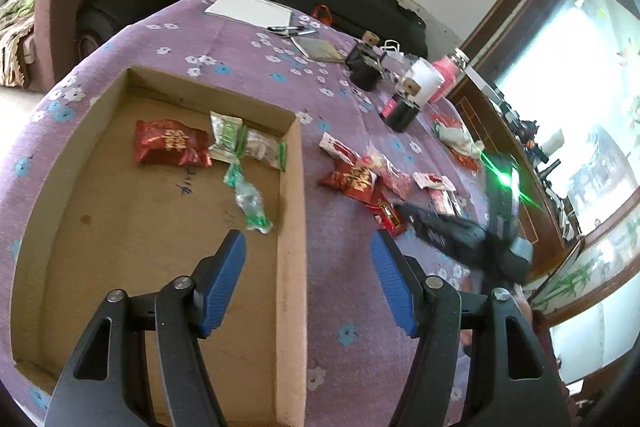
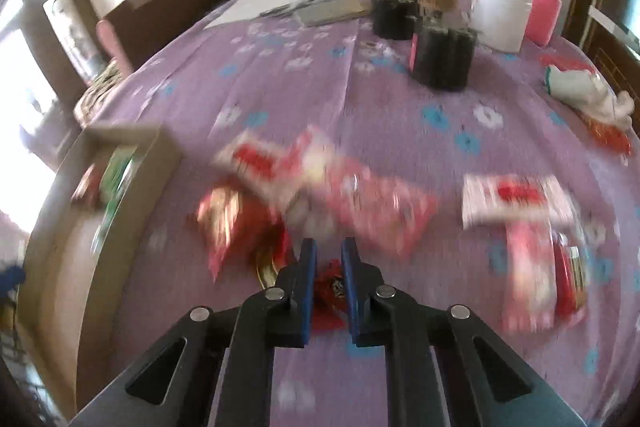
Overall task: Organize snacks
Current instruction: 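Grasp red gold-labelled candy packet with left gripper while right grasps small red candy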
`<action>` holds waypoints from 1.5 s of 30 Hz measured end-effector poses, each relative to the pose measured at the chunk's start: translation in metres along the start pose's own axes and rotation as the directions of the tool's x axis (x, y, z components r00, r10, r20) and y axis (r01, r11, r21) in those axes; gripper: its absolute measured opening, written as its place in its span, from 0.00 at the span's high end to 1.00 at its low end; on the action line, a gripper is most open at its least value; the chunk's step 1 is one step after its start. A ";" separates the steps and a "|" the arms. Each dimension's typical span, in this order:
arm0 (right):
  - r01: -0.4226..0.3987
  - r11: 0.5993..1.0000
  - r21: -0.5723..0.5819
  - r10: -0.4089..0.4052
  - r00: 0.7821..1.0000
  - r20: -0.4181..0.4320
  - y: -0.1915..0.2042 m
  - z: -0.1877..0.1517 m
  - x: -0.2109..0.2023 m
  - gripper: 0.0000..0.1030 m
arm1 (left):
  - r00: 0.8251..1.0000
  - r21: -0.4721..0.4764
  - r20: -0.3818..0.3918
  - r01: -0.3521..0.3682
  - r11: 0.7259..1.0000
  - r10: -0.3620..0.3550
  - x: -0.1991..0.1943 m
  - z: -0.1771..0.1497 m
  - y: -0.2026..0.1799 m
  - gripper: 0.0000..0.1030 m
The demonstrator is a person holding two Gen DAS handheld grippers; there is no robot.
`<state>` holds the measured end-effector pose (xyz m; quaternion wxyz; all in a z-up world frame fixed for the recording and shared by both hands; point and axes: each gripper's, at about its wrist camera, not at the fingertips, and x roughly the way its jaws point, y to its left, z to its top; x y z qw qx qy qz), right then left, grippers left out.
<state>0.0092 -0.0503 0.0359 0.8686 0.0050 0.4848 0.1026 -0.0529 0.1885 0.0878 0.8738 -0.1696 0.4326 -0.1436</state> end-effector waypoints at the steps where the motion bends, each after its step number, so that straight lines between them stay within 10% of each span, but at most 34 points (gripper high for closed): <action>1: -0.013 1.000 -0.006 0.013 1.000 -0.012 -0.002 -0.006 -0.004 0.87 | 1.000 0.006 -0.004 0.001 1.000 -0.001 0.001 -0.001 -0.003 0.38; 14: -0.042 0.995 0.092 0.035 0.997 0.073 -0.051 -0.047 -0.043 0.65 | 0.996 0.088 -0.084 0.012 0.996 -0.005 0.035 -0.020 -0.062 0.38; 34: -0.077 0.997 0.030 0.074 0.993 0.089 -0.056 -0.091 -0.054 0.84 | 0.978 0.260 -0.161 -0.086 0.962 0.131 0.161 -0.011 -0.129 0.39; 39: -0.068 0.997 0.026 0.065 0.993 0.098 -0.055 -0.092 -0.055 0.84 | 0.972 0.307 -0.102 -0.171 0.936 0.211 0.165 -0.011 -0.134 0.85; 45: -0.035 0.999 0.020 0.032 0.993 0.116 -0.054 -0.093 -0.056 0.84 | 0.981 0.268 -0.113 -0.125 0.955 0.160 0.148 -0.017 -0.125 0.85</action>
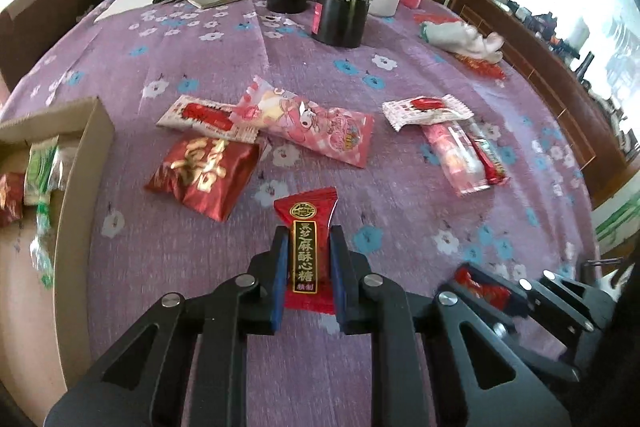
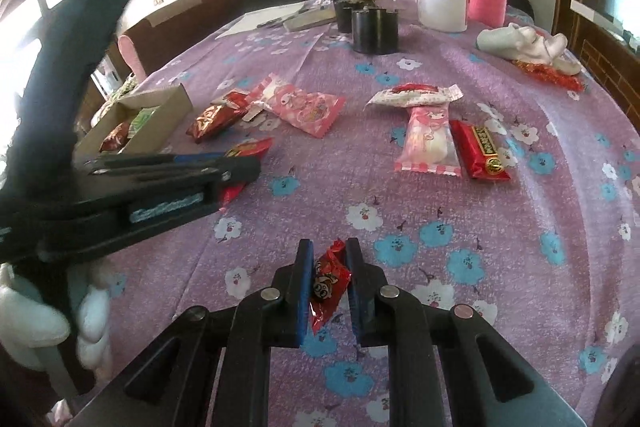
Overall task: Organize snacks
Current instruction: 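Grasp red gold-labelled candy packet with left gripper while right grasps small red candy, then lower both snacks into the cardboard box and open both grippers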
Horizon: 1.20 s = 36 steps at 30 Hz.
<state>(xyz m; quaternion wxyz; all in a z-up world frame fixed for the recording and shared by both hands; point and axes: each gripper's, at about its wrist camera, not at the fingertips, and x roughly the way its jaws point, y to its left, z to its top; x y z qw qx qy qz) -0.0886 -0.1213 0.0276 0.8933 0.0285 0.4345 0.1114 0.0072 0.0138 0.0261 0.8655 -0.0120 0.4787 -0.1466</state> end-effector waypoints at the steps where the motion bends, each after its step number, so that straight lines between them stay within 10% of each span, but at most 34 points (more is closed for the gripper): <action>1: 0.003 1.000 0.002 -0.003 1.000 0.004 0.000 0.000 0.000 0.84 | 1.000 -0.014 0.003 0.018 1.000 -0.018 -0.005 -0.002 0.002 0.85; 9: 0.022 0.999 0.046 -0.024 0.999 0.030 -0.010 0.002 -0.001 0.84 | 0.991 -0.107 0.069 0.124 0.986 -0.117 -0.066 -0.022 0.040 0.84; 17: 0.021 0.998 0.060 -0.023 0.999 0.027 -0.001 0.011 -0.006 0.84 | 0.992 -0.196 0.124 -0.013 0.981 0.037 -0.118 -0.032 0.124 0.84; 27: -0.092 0.987 -0.131 0.101 0.993 0.062 0.117 0.077 -0.026 0.84 | 0.978 -0.266 0.112 -0.140 0.954 0.175 -0.117 -0.020 0.214 0.84; 36: -0.149 0.961 -0.233 0.143 0.989 -0.041 0.219 0.098 0.038 0.85 | 0.989 -0.356 0.023 -0.128 0.926 0.145 -0.077 -0.014 0.265 0.84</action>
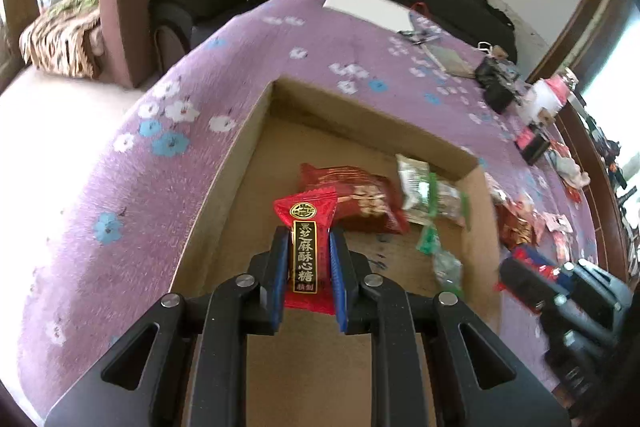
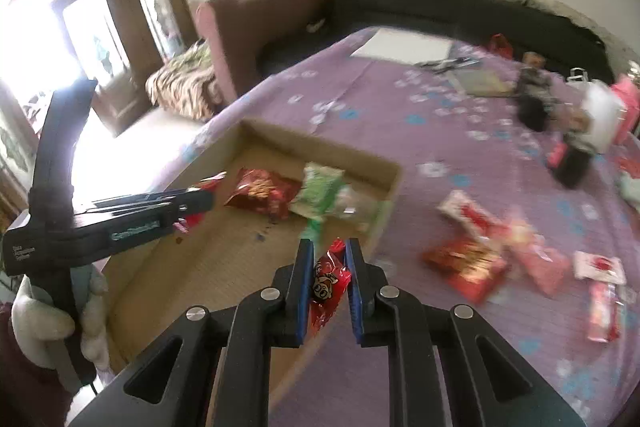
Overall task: Organize snacks
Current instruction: 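Lower both snacks into the cardboard box and open both grippers, then grasp red gold-labelled bar with right gripper while left grasps pink cartoon packet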
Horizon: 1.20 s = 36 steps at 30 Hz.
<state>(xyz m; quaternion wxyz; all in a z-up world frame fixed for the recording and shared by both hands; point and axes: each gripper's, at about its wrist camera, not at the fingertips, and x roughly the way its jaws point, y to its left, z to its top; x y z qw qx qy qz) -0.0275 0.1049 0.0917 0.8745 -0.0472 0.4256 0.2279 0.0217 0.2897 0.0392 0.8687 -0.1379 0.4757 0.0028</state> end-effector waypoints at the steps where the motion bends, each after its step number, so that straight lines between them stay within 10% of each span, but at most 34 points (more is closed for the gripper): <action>1: 0.000 1.000 -0.008 0.000 1.000 -0.014 0.006 0.001 0.009 0.85 | 1.000 -0.008 -0.006 0.003 1.000 -0.003 0.002 0.000 0.002 0.84; 11: -0.019 1.000 -0.011 0.018 0.998 -0.064 0.019 0.002 0.053 0.82 | 0.999 -0.069 -0.009 0.039 0.997 -0.039 -0.005 -0.001 0.012 0.70; 15: -0.031 0.999 -0.010 0.031 0.999 -0.016 0.017 0.002 0.035 0.73 | 1.000 -0.088 0.021 0.011 0.996 -0.009 -0.021 -0.001 0.009 0.49; 20: -0.016 1.000 0.016 0.015 0.996 0.083 0.001 0.003 -0.009 0.58 | 0.992 -0.126 0.091 0.098 0.987 -0.087 -0.053 -0.009 0.004 0.47; 26: 0.030 0.993 0.114 -0.045 0.989 0.138 -0.048 -0.014 -0.050 0.50 | 0.947 -0.164 0.124 0.313 0.936 -0.295 -0.083 -0.030 -0.020 0.23; 30: 0.083 0.975 0.207 -0.112 0.985 0.132 -0.096 -0.037 -0.068 0.48 | 0.896 -0.164 0.008 0.439 0.883 -0.444 -0.078 -0.048 -0.056 0.22; 36: 0.157 0.929 0.336 -0.209 0.970 0.125 -0.163 -0.076 -0.096 0.48 | 0.895 -0.100 -0.035 0.440 0.892 -0.445 -0.077 -0.078 -0.112 0.22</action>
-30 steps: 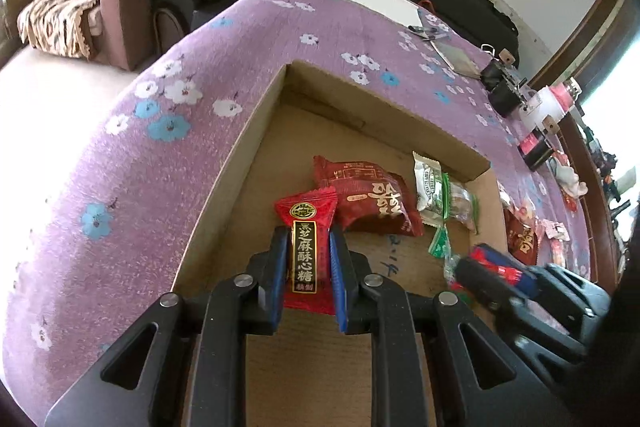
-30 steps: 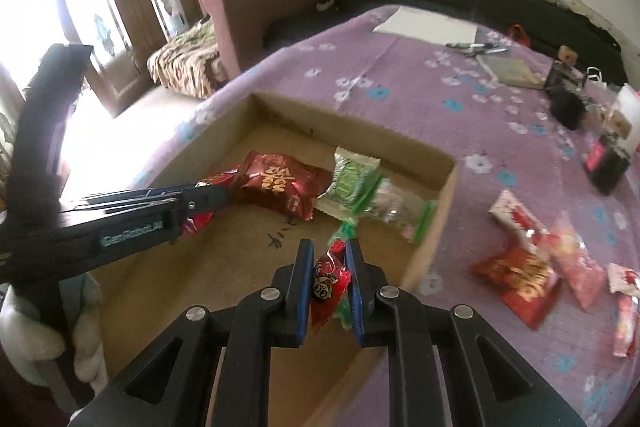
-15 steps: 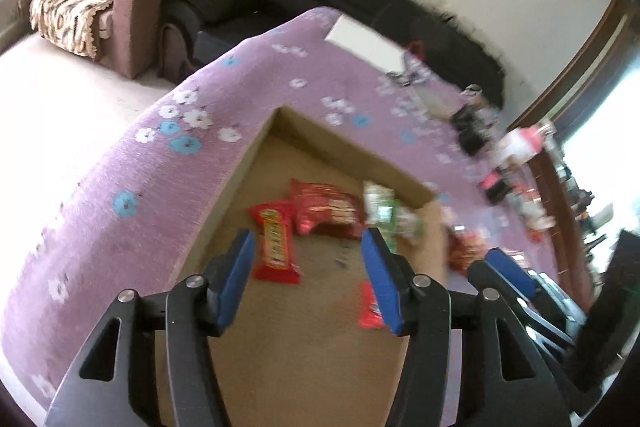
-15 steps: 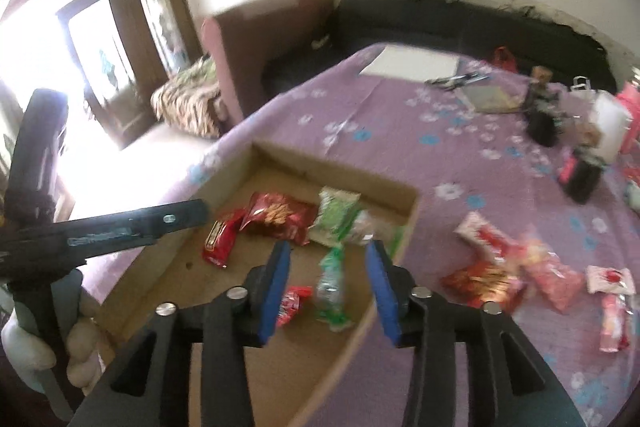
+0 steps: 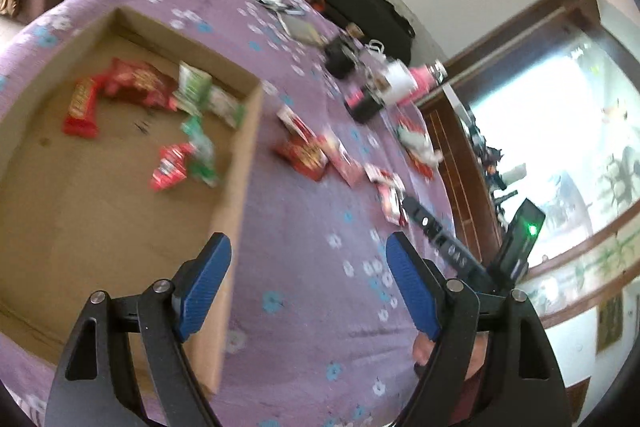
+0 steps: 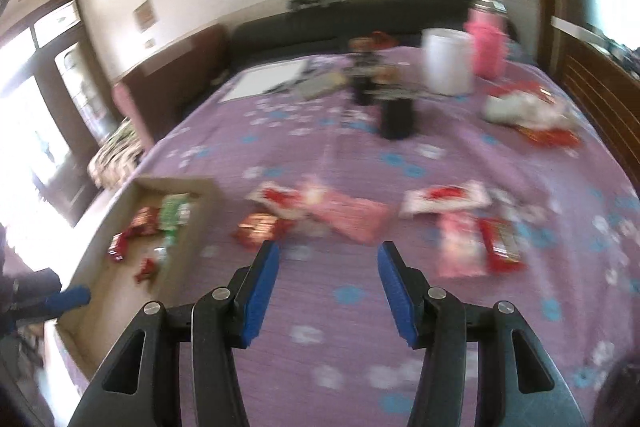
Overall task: Organize snacks
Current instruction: 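Grasp red gold-labelled bar with right gripper while left grasps pink cartoon packet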
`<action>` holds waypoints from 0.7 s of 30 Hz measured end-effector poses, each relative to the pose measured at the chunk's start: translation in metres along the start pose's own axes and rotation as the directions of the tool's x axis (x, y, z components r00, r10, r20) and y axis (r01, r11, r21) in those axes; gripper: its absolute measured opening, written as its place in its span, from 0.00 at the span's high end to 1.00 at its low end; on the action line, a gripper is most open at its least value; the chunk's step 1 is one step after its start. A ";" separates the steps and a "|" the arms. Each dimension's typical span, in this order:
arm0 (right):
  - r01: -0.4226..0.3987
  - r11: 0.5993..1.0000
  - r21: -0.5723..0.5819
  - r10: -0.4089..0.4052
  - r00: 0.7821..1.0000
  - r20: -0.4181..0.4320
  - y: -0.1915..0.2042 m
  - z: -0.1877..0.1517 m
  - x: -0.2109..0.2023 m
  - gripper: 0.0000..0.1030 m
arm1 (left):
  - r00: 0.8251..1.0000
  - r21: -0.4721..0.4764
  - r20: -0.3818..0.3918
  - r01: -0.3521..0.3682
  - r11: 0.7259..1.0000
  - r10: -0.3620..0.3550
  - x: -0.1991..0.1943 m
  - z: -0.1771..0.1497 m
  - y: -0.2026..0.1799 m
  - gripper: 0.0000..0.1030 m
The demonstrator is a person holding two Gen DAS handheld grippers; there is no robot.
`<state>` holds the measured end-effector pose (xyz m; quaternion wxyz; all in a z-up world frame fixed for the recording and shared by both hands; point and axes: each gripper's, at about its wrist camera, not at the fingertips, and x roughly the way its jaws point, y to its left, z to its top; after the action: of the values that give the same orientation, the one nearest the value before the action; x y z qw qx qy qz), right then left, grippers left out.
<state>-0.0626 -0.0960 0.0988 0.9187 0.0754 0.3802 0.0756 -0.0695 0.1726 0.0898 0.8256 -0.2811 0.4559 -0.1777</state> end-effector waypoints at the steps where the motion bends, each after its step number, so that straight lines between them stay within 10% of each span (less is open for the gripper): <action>1: 0.012 1.000 0.015 -0.012 1.000 0.004 -0.010 -0.002 -0.002 0.48 | 1.000 0.014 0.004 -0.011 1.000 0.011 0.002 -0.004 -0.006 0.22; 9: 0.105 0.980 0.170 -0.112 0.993 0.033 -0.097 -0.007 -0.015 0.48 | 0.961 0.247 0.185 -0.247 0.937 0.204 0.006 -0.046 -0.048 0.22; 21: 0.166 0.943 0.287 -0.162 0.986 -0.036 -0.149 0.010 0.041 0.48 | 0.973 0.283 0.110 -0.225 0.932 0.202 0.037 -0.055 -0.038 0.22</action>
<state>-0.0149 -0.2345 0.0486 0.8985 0.1766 0.3977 -0.0571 -0.0984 0.1060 0.0668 0.8898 -0.1109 0.4194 -0.1415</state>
